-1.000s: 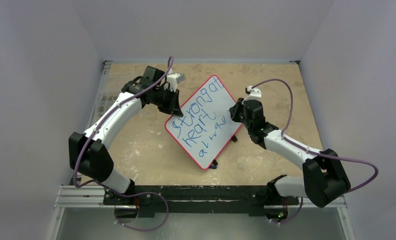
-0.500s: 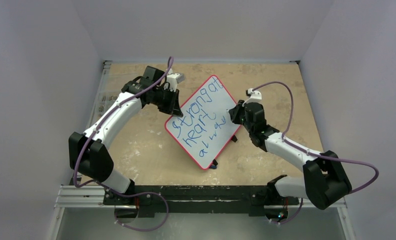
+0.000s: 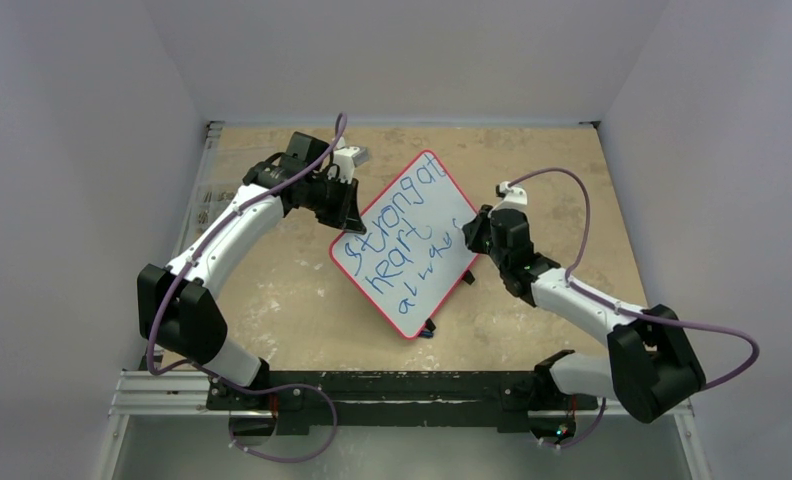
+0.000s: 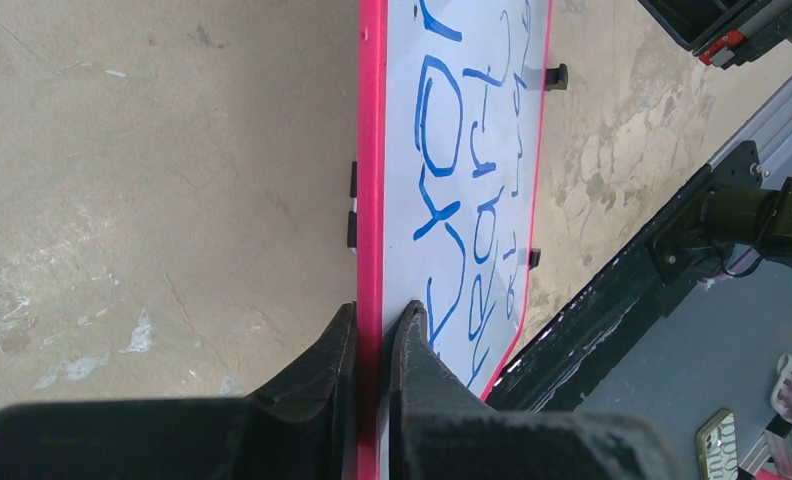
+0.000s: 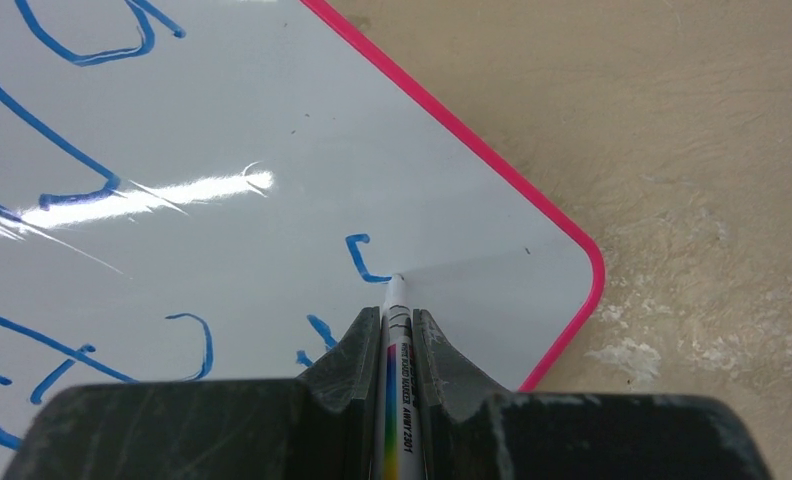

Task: Write a sentence on the whiteboard

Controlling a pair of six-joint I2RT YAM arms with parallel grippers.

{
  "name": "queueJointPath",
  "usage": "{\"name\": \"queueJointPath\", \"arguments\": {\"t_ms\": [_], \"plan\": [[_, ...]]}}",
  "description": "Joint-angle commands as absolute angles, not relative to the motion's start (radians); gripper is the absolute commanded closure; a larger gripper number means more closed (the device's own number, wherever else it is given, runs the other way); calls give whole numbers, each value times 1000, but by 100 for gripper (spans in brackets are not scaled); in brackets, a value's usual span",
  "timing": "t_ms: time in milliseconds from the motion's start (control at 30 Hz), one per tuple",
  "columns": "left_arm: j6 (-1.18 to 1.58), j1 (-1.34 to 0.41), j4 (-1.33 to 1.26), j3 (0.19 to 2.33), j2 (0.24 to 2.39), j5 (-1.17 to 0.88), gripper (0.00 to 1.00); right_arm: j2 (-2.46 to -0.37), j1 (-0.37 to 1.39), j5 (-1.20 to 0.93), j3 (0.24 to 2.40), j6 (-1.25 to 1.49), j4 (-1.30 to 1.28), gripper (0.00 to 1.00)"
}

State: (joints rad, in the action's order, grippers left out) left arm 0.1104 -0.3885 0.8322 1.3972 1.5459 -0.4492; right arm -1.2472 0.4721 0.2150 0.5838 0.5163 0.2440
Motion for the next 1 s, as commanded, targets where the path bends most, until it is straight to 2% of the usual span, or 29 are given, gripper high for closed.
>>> {"name": "queueJointPath", "arguments": {"t_ms": [0,600,967], "plan": [[-20,-374,919,1390,1560,-76,100,-1284,473,269,624,517,183,100],[-21,-374,920,1394,1557,-81,100,-1299,470,208,598,520,108,100],[-20,-374,920,1396,1553,-88,100,-1297,472,98,592,505,89,100]]}}
